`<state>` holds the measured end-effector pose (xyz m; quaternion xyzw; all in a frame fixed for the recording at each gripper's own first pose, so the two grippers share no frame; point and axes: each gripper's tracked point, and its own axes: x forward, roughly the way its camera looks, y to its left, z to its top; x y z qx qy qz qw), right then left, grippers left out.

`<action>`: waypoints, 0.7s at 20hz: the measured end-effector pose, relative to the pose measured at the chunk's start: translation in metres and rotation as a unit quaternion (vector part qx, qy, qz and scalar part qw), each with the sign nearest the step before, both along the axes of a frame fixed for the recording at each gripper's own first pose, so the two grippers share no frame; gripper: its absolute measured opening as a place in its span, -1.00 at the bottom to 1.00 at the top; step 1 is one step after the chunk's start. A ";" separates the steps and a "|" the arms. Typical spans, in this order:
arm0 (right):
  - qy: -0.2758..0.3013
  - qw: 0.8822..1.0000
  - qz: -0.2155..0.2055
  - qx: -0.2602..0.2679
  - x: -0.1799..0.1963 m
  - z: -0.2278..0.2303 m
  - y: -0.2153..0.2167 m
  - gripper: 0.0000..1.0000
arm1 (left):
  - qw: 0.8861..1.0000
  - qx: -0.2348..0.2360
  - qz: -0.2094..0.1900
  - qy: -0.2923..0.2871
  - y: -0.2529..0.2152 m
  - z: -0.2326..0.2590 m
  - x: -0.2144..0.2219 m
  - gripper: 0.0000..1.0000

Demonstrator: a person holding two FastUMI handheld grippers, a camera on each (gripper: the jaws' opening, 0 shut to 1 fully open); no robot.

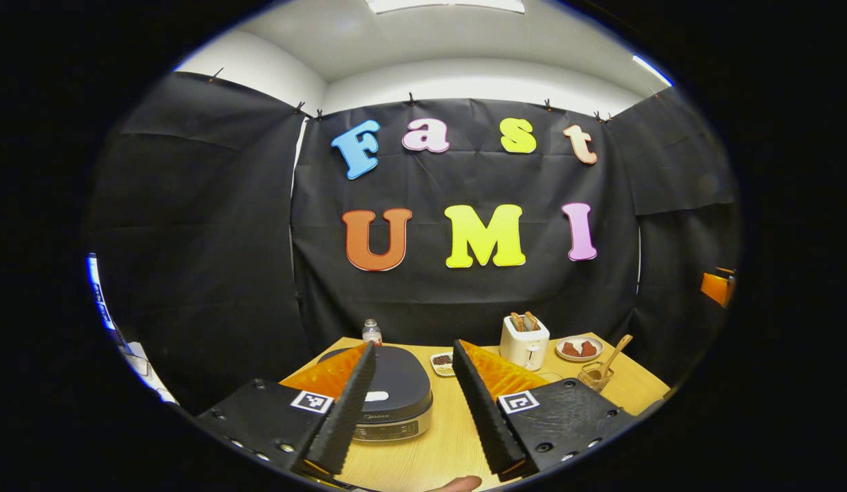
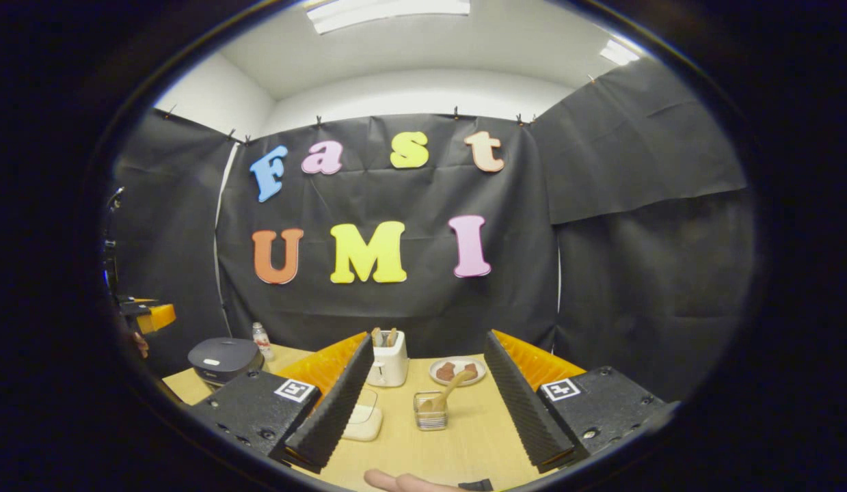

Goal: Close the left gripper, press the button to open the rice cooker; take a wooden spoon from the chopstick holder with the right hand, scoop a spoonful of rice and pour it into the rice cooker, then put the wooden spoon back into the chopstick holder.

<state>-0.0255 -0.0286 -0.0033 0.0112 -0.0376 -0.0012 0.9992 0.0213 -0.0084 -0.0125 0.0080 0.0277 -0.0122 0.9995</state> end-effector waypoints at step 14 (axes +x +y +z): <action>0.030 0.999 0.004 0.027 0.030 -0.038 -0.016 1.00 | 0.986 0.023 0.065 0.153 0.043 -0.080 0.060 -0.77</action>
